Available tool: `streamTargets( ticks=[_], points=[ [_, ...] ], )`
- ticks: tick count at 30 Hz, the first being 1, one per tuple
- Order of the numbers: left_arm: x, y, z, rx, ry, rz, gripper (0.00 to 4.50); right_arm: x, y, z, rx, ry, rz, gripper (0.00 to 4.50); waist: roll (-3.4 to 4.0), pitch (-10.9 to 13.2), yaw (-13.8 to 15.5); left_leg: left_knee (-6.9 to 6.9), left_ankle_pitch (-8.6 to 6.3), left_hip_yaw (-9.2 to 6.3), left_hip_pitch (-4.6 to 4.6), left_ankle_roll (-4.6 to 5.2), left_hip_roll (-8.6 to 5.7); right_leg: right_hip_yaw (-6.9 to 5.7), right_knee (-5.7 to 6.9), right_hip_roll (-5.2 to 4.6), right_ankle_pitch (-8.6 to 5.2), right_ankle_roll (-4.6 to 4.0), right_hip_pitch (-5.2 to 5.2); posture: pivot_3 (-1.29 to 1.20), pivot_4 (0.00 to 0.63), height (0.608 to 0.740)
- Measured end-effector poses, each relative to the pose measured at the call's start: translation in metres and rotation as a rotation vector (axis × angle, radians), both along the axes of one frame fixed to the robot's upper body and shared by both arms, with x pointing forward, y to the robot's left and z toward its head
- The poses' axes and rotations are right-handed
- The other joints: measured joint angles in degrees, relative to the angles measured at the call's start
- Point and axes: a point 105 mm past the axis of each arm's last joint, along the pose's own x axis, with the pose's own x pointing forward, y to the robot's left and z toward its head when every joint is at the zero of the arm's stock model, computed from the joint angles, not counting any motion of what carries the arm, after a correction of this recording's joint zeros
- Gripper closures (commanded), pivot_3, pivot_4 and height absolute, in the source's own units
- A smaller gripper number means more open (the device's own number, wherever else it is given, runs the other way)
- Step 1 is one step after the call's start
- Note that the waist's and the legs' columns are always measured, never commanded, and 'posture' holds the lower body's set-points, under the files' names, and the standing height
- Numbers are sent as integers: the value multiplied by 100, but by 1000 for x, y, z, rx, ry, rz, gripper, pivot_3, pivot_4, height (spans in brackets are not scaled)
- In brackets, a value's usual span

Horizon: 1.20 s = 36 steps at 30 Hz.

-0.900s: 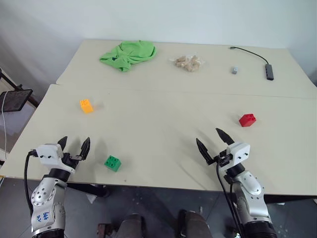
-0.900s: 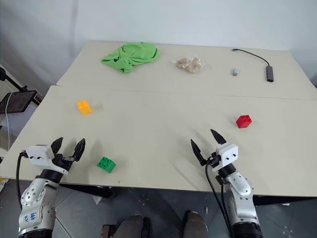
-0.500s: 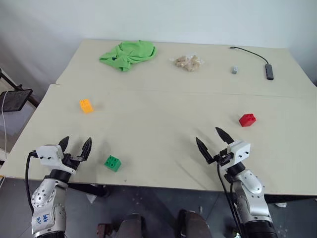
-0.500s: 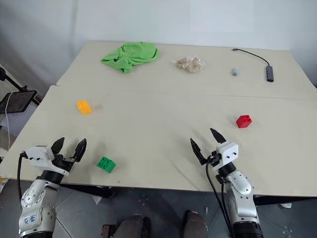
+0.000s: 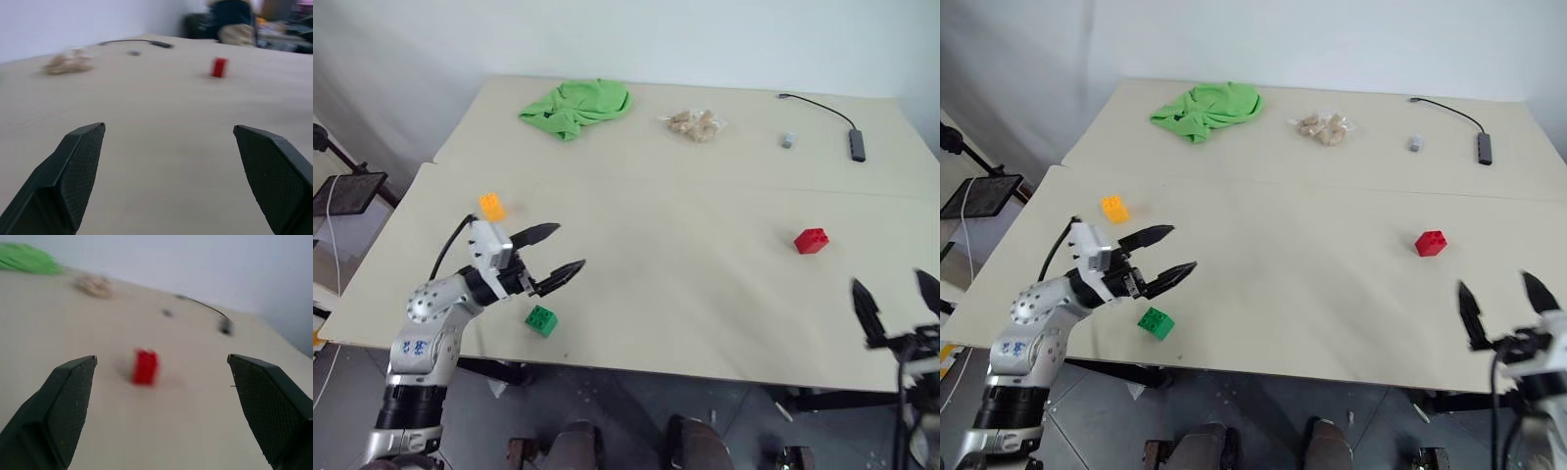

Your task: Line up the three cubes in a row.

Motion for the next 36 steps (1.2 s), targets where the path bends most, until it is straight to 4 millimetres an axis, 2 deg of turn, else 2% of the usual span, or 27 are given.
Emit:
streamTargets(
  ticks=[2,4,8,13,18,23,27,33,35,36],
  points=[
    [-3,-8,0,20,7,-62,27,-5,-8,-12,12,59,-39,0,2,1,-92,-3,0,16,12,0,4,20,3,4,-1,-1,0,0,150,740],
    [-4,-16,2,29,8,-112,27,2,-11,-13,30,85,-52,0,3,2,-146,-3,-1,40,31,1,6,45,7,6,-1,-2,0,0,150,740],
    [-4,-20,0,34,18,-141,27,48,5,9,37,114,68,0,3,2,-220,-7,-3,78,62,5,14,94,14,16,0,-3,2,0,150,740],
    [-2,-22,-3,47,29,-137,27,114,30,32,83,156,191,0,1,3,-218,-8,-4,84,53,3,23,97,15,25,2,-6,-11,0,150,740],
    [-1,-20,-6,66,33,-115,27,163,35,17,90,261,185,0,2,4,-92,14,-4,89,-22,5,20,97,19,26,6,-1,-73,0,150,740],
    [0,-17,-5,63,25,-89,27,183,39,7,117,317,201,0,2,4,-89,13,-4,89,-25,5,20,95,15,26,9,5,-72,0,150,740],
    [-1,-17,-1,60,5,-75,0,193,37,1,127,322,194,905,2,4,-113,12,-4,90,-24,5,20,96,16,26,9,5,-72,0,150,740],
    [0,-12,-4,67,13,-49,0,196,47,-2,98,344,271,2975,2,4,-122,12,-4,91,-23,5,21,96,16,28,9,5,-72,0,150,740],
    [0,-11,-3,69,12,-44,0,196,51,-1,86,343,307,3004,2,4,-122,13,-4,91,-23,5,22,97,17,28,9,5,-72,0,150,740],
    [-1,-9,-5,73,15,-37,0,195,61,0,60,351,387,3004,2,4,-124,12,-4,92,-23,5,22,97,15,28,9,5,-72,0,150,740]
  ],
)
